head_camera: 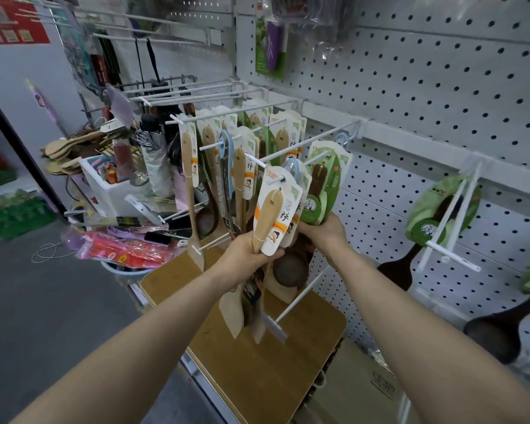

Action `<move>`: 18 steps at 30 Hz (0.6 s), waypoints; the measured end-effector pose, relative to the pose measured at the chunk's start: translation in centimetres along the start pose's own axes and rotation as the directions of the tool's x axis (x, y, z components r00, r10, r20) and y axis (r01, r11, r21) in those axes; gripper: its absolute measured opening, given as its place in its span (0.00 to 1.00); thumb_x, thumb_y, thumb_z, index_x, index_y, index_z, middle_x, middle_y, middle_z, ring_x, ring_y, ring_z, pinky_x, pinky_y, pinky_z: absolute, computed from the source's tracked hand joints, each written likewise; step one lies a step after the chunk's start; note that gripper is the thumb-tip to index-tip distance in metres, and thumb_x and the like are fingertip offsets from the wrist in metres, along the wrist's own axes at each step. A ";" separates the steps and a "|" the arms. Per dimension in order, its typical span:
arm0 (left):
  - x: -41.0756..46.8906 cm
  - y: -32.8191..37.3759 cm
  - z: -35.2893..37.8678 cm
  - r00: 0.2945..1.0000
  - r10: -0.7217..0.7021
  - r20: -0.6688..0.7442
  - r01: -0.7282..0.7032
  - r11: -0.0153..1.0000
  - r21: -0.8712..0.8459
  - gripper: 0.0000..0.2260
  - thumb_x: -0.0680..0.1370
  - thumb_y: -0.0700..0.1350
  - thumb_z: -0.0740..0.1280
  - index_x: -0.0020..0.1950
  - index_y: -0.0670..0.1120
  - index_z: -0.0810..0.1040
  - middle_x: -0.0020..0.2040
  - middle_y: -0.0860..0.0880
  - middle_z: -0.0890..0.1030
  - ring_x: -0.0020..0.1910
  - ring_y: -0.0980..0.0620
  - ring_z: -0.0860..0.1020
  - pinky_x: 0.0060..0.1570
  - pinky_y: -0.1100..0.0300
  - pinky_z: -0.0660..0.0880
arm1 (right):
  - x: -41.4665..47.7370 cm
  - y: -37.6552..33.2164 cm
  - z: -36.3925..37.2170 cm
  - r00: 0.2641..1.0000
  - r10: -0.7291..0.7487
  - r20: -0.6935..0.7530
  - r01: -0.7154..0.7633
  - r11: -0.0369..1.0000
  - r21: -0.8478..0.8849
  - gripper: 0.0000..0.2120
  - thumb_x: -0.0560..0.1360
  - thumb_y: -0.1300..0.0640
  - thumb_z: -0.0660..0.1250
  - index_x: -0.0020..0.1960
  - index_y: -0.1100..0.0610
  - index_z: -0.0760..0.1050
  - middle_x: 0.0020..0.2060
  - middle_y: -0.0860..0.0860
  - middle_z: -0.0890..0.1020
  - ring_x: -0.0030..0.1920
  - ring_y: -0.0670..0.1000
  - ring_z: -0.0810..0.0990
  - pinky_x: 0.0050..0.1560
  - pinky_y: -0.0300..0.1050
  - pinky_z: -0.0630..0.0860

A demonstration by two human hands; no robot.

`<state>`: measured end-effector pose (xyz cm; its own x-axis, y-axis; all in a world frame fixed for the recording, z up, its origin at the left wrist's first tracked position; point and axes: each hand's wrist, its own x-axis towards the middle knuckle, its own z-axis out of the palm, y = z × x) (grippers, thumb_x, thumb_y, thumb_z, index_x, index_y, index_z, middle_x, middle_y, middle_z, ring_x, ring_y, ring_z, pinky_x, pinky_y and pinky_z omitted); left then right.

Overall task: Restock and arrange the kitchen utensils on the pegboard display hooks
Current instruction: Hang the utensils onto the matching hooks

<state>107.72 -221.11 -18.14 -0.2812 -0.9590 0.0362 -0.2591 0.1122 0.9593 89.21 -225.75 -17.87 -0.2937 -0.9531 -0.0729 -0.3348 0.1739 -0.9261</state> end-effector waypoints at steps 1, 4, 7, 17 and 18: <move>0.0 0.0 0.0 1.000 0.001 0.001 -0.001 1.000 -0.002 0.10 0.75 0.44 0.72 0.56 0.51 0.78 0.46 0.60 0.82 0.43 0.68 0.78 0.41 0.73 0.73 | -0.3 -0.1 0.1 1.000 -0.007 -0.006 0.007 1.000 -0.020 0.25 0.65 0.47 0.80 0.58 0.52 0.79 0.51 0.50 0.85 0.53 0.54 0.82 0.53 0.54 0.81; 0.0 0.1 0.2 1.000 -0.011 0.002 0.011 1.000 -0.027 0.11 0.75 0.44 0.72 0.56 0.50 0.78 0.47 0.59 0.82 0.45 0.66 0.79 0.42 0.73 0.74 | -1.3 -0.6 0.7 0.996 -0.067 -0.052 0.060 0.989 -0.137 0.24 0.69 0.46 0.77 0.60 0.54 0.77 0.54 0.52 0.84 0.54 0.54 0.81 0.49 0.47 0.78; 0.0 0.1 0.5 1.000 -0.023 -0.008 0.023 0.999 -0.042 0.12 0.74 0.43 0.73 0.56 0.51 0.79 0.47 0.59 0.82 0.48 0.64 0.79 0.45 0.71 0.73 | -2.3 -0.9 1.1 0.987 -0.118 -0.106 0.089 0.965 -0.246 0.24 0.70 0.42 0.73 0.60 0.53 0.73 0.53 0.53 0.83 0.55 0.57 0.79 0.46 0.46 0.73; -0.4 0.2 0.5 0.999 -0.030 -0.011 0.030 0.999 -0.025 0.15 0.75 0.46 0.72 0.61 0.50 0.77 0.53 0.57 0.81 0.54 0.58 0.78 0.55 0.63 0.73 | -3.3 -0.9 1.8 0.948 -0.163 -0.275 0.130 0.982 -0.134 0.32 0.72 0.55 0.74 0.71 0.56 0.62 0.66 0.54 0.69 0.62 0.56 0.75 0.56 0.47 0.72; -0.5 0.3 0.5 0.999 -0.029 -0.015 0.028 1.000 -0.012 0.15 0.75 0.47 0.72 0.61 0.50 0.77 0.53 0.57 0.81 0.54 0.58 0.78 0.53 0.64 0.73 | -3.1 -0.9 1.9 0.945 -0.141 -0.295 0.117 0.988 -0.098 0.32 0.72 0.55 0.75 0.70 0.56 0.63 0.65 0.53 0.70 0.62 0.56 0.75 0.57 0.48 0.73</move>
<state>107.34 -220.49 -18.03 -0.2601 -0.9655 0.0129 -0.2554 0.0817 0.9634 92.13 -223.41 -17.52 -0.4948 -0.8520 0.1711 -0.4530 0.0849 -0.8874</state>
